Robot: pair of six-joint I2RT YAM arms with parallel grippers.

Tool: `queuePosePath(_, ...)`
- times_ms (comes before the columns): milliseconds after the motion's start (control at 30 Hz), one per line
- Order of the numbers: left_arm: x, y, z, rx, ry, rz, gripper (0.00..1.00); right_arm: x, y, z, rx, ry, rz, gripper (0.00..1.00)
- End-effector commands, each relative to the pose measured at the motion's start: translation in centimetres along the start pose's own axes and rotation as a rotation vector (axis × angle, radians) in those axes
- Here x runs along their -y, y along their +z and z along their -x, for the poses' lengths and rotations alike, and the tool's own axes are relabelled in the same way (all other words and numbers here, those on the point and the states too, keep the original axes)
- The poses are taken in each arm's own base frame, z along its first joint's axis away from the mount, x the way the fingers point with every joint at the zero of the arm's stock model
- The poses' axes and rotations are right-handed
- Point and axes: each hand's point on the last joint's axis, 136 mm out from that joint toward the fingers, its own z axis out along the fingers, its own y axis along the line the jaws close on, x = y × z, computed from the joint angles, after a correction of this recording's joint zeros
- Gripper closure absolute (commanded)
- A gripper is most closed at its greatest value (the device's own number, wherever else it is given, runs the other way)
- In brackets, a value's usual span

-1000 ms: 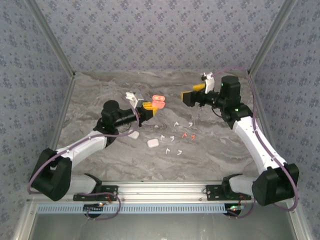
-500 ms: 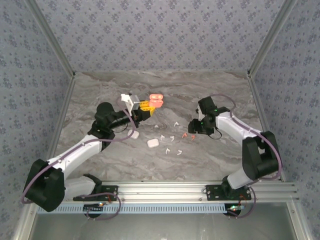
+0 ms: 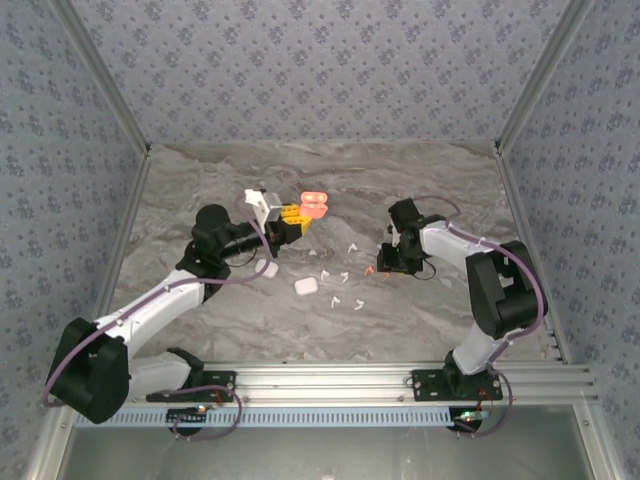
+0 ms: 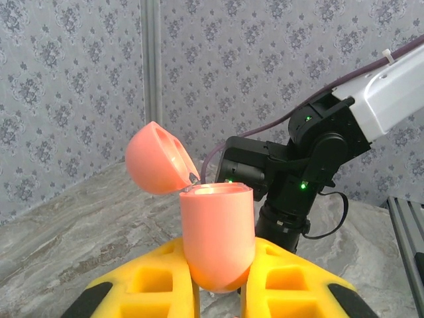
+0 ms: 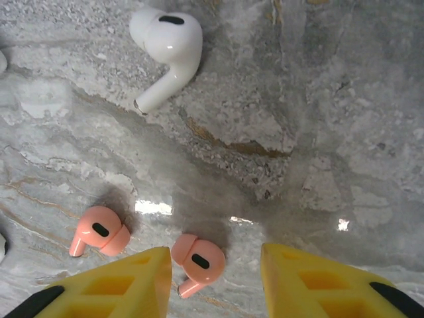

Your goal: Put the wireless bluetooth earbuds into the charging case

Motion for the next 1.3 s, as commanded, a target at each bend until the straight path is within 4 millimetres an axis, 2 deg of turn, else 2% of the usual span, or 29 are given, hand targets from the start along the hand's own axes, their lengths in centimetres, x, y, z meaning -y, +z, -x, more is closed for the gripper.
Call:
queuePosePath(0, 0.9, 0.1, 1.8, 0.032, 0.046, -0.032, 1.0, -0.6, 0.3, 0.4, -0.003, 0.007, 0.012, 0.59)
queuePosePath(333, 0.8, 0.1, 1.6, 0.021, 0.043, -0.027, 1.0, -0.5, 0.6, -0.5, -0.036, 0.006, 0.008, 0.63)
queuePosePath(567, 0.6, 0.2, 1.6, 0.017, 0.042, -0.021, 1.0, -0.6, 0.9, -0.8, -0.049, 0.002, 0.015, 0.71)
queuePosePath(833, 0.6, 0.1, 1.7, 0.015, 0.038, -0.019, 1.0, -1.1, 0.1, -0.2, -0.005, -0.012, 0.044, 0.76)
queuePosePath(933, 0.6, 0.1, 1.5, 0.013, 0.032, -0.017, 1.0, -1.6, -1.4, 0.8, 0.066, -0.03, 0.079, 0.77)
queuePosePath(1033, 0.6, 0.2, 1.5, 0.018, 0.027, -0.02, 1.0, -2.5, -4.0, 2.1, 0.165, -0.062, 0.133, 0.77)
queuePosePath(1133, 0.8, 0.4, 1.6, 0.027, 0.015, -0.03, 1.0, -4.1, -7.5, 3.5, 0.288, -0.117, 0.209, 0.78)
queuePosePath(1267, 1.1, 1.1, 1.5, 0.031, 0.008, -0.052, 1.0, -7.0, -14.0, 5.2, 0.501, -0.217, 0.34, 0.78)
